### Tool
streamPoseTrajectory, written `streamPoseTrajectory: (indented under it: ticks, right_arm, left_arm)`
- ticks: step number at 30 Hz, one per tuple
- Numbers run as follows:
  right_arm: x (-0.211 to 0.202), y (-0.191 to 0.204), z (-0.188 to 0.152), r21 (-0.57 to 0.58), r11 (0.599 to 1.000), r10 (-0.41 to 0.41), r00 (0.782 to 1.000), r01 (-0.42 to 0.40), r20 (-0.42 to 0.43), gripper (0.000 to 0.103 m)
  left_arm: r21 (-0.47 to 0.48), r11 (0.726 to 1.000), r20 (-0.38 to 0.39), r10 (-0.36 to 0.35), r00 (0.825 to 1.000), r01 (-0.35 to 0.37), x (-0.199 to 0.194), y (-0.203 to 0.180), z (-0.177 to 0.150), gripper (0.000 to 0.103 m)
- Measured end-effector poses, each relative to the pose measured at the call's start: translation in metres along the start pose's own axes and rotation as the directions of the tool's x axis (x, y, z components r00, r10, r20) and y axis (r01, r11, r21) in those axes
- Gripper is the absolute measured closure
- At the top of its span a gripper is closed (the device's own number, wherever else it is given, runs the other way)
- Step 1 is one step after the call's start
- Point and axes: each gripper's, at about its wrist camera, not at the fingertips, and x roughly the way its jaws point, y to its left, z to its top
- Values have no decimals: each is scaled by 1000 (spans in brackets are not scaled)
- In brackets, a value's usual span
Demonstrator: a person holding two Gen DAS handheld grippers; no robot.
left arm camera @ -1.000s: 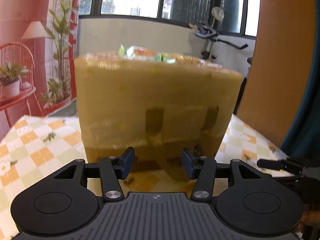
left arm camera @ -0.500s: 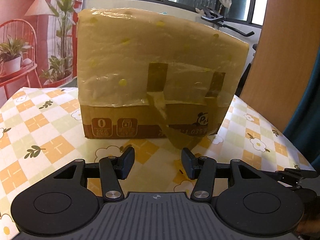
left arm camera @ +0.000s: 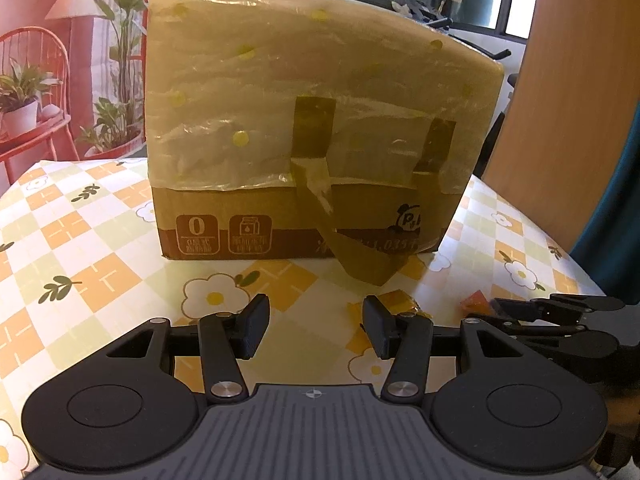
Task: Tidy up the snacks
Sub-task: 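Move both grippers back down to the table in front of the box, then position the left gripper over the yellow packet while right aligns over the orange sausage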
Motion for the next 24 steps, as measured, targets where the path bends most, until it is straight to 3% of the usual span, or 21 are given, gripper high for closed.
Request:
streamPoseTrajectory:
  ticks: [10,24]
  right_arm:
    - [-1,5,-7,-26,999,-18,999,19,43,62]
    - [-1,-2,-7,7,1000,9,999,-10,45,62]
  left_arm:
    - [52,998,-86,-33,996,37,36,-13,-2,49]
    - [237,968,-140,-45,989,78,76,-45,-1,46]
